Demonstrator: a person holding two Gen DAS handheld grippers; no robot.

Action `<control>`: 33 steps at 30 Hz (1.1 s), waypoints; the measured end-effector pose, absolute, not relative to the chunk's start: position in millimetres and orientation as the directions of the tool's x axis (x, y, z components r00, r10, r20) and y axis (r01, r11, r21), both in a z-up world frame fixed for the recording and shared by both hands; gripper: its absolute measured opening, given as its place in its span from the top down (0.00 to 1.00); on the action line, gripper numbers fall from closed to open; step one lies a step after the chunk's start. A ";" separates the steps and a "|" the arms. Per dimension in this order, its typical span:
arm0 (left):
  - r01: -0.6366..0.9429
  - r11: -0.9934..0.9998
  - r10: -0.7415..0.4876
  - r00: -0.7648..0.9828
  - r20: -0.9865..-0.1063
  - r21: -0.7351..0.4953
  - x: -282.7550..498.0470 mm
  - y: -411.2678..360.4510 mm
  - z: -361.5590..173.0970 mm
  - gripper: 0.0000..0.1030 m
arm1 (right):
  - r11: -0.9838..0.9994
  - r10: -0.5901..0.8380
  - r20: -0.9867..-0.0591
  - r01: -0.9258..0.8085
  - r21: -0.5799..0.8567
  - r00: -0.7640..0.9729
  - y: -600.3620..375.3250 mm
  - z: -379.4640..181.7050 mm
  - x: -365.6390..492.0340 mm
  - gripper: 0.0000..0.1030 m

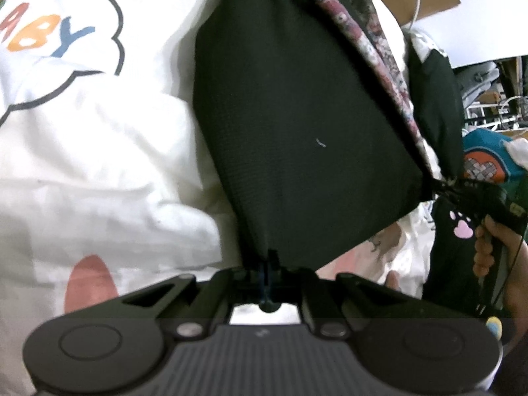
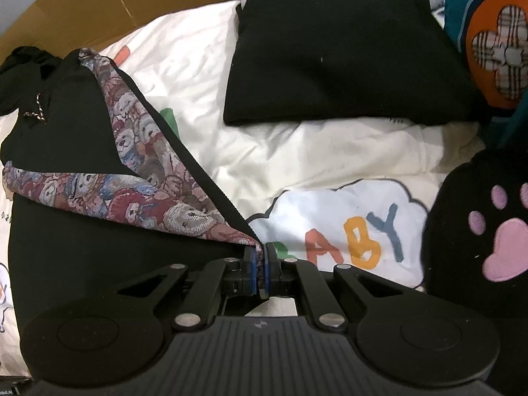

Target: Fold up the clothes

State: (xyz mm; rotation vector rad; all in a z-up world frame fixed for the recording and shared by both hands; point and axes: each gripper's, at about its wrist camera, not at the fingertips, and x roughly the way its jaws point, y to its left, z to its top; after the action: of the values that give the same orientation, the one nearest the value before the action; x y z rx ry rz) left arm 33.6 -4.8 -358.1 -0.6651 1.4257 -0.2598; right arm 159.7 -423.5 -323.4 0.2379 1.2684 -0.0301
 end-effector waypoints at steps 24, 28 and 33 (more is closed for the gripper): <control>-0.179 0.784 -0.530 0.302 -0.792 -0.594 69.8 52.2 -261.0 0.80 | 0.976 0.206 -0.928 0.005 0.219 0.312 -411.4 -226.0 183.5 0.51; -0.140 0.786 -0.531 0.347 -0.774 -0.602 83.8 61.3 -228.0 0.79 | 0.966 0.257 -0.907 -0.049 0.255 0.335 -404.3 -180.5 200.8 0.51; -0.096 0.802 -0.512 0.395 -0.763 -0.589 100.7 69.4 -191.8 0.79 | 0.963 0.269 -0.902 -0.074 0.260 0.337 -392.6 -120.7 223.7 0.51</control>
State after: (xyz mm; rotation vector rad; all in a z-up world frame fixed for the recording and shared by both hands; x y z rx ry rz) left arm 100.7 69.4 -191.8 -0.6147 1.1519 -0.2859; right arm 223.7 -392.6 -120.7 0.1840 1.2081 0.2255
